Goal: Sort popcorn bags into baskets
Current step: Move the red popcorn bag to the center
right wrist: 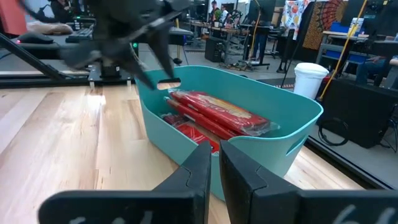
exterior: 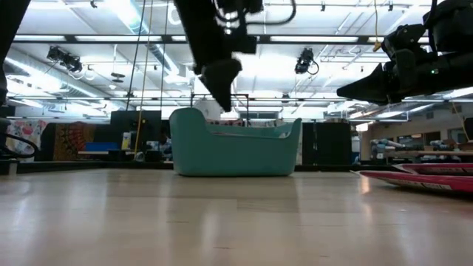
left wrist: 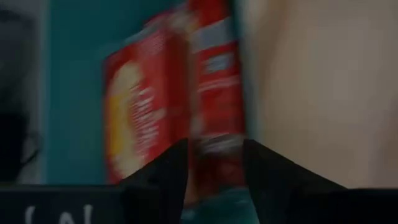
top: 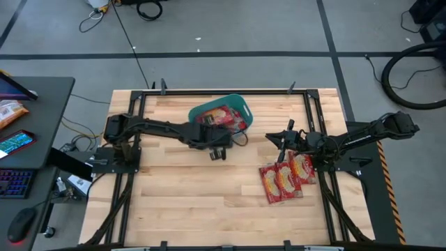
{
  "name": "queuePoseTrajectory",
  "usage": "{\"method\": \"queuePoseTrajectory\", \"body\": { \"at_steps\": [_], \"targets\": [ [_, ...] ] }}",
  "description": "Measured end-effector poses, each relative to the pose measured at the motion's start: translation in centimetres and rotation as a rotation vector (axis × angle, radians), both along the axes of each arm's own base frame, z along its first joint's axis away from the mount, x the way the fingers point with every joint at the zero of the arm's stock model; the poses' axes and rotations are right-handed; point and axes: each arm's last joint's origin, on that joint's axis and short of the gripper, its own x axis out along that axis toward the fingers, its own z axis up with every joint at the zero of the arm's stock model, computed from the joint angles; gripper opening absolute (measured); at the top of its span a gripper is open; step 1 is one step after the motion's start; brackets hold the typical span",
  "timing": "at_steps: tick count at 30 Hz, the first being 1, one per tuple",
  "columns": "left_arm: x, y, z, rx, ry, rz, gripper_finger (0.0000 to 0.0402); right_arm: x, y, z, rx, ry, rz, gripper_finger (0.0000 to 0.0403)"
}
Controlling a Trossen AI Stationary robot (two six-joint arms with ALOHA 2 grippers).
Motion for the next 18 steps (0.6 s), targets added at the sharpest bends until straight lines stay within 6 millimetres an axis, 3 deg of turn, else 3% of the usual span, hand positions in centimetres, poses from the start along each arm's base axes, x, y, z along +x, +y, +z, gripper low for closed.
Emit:
{"method": "queuePoseTrajectory", "body": {
  "at_steps": [5,11,18],
  "targets": [
    [0.5,-2.3,0.2,-0.027,-0.018,-0.154,0.0143,0.0,0.0,0.0,0.000,0.000,0.000,0.0039],
    [0.4,-3.7,0.1,-0.028,-0.013,-0.197,0.0127,0.0,0.0,0.0,0.000,0.000,0.000,0.0039],
    [-1.6,-6.8,-2.8,-0.046,-0.094,-0.294,0.0117,0.0,0.0,0.0,0.000,0.000,0.000,0.0039]
  ]
}}
